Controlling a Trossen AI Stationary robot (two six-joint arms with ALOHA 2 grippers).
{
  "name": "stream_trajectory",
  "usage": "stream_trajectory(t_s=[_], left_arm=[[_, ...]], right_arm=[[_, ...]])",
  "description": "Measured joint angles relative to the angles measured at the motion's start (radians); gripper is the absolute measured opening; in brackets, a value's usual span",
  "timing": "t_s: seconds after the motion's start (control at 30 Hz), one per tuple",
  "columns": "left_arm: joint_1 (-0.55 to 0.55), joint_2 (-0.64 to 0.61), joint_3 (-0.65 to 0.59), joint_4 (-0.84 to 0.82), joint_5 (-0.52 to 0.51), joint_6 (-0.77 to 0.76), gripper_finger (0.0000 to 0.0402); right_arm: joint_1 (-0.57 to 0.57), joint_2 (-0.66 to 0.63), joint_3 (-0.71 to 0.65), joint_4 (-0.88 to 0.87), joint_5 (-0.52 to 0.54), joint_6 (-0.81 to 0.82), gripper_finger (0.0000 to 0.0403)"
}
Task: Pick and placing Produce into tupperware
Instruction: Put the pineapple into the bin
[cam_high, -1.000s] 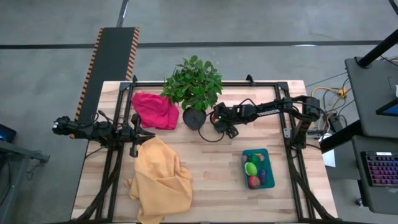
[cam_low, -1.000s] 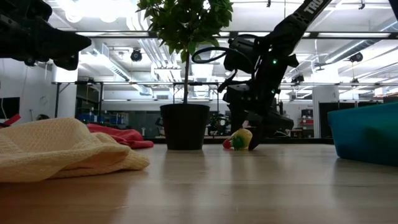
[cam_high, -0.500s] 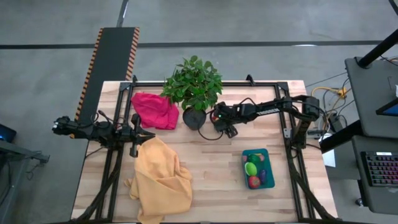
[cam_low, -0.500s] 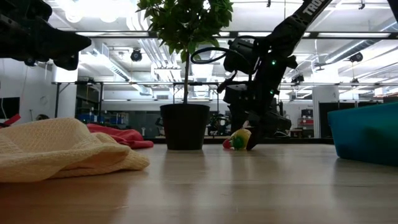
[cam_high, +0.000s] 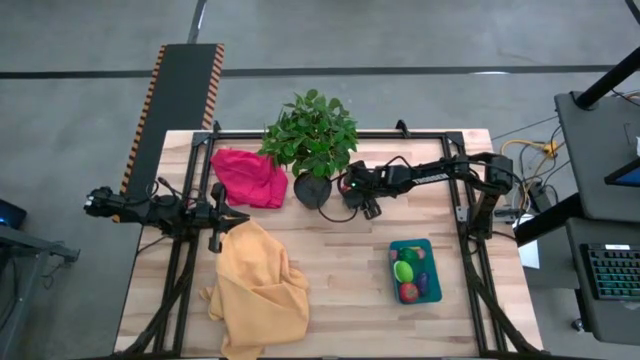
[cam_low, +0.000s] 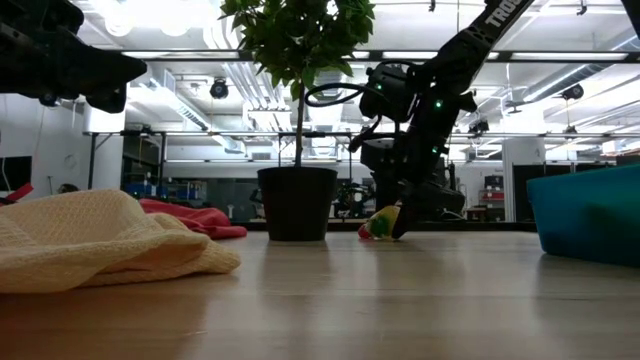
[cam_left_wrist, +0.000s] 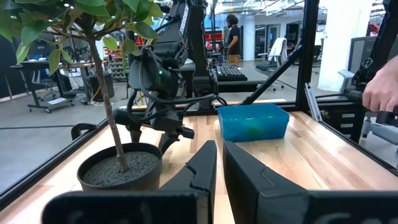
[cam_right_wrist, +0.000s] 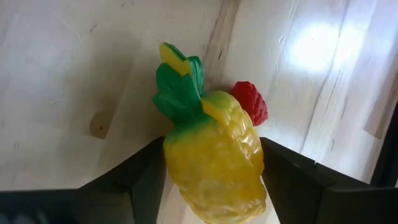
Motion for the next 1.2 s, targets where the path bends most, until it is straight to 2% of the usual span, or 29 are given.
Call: stream_trajectory(t_s=[0.2,0.43,0.8,1.03,1.2], left_arm=[[0.0,0.0,0.0,0.0,0.0,0.0,0.0015],[0.0,0.0,0.0,0.0,0.0,0.0,0.0015],[0.0,0.0,0.0,0.0,0.0,0.0,0.0015],[0.0,0.0,0.0,-0.001,0.0,0.0,0.0015],[0.0,0.0,0.001,-0.001,0.0,0.001,0.0015]], right_arm=[[0.001,-0.004,0.0,-0.008,0.0,0.003,0.0237],[0.001,-0.03,-0.003,-0.024,-0.009,0.04,0.0223],[0.003,-0.07,-0.003,-0.078,-0.015,0.089,0.0222],[0.006,-0.117,-0.003,-0.172,-0.011,0.11,0.0222],[0.024,-0.201,-0.002,-0.258,-0.009,0.185,0.0222]])
